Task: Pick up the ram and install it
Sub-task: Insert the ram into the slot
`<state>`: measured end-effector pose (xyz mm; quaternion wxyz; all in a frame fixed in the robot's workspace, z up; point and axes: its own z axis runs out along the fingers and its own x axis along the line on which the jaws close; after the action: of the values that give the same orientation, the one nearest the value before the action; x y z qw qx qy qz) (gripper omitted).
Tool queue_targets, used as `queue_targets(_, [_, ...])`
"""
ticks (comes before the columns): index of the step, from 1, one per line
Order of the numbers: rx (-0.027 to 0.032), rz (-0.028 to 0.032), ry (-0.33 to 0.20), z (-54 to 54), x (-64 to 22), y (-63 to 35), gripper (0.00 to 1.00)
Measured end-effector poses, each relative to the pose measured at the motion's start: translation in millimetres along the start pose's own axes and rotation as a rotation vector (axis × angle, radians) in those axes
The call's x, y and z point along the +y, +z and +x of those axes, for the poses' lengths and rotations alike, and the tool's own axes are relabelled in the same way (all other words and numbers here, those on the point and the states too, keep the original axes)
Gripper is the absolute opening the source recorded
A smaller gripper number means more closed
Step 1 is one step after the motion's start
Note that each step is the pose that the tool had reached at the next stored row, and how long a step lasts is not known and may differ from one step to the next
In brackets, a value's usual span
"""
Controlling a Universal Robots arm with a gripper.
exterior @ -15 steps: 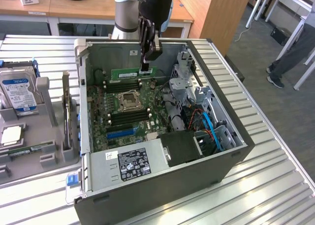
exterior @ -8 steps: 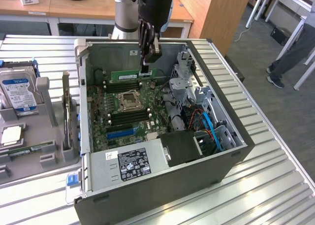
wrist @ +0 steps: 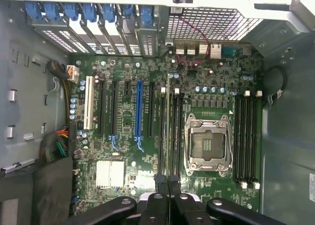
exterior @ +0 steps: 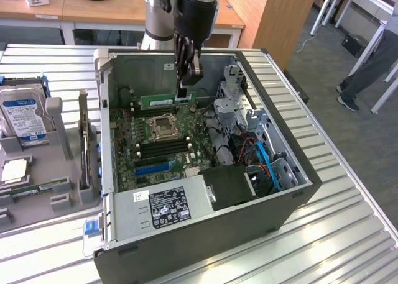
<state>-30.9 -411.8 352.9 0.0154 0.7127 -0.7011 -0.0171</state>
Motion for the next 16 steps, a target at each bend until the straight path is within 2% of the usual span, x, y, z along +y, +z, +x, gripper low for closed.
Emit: queue_targets(16, [0.0001,0.0001,0.000,0.1,-1.0,22.5,0.11])
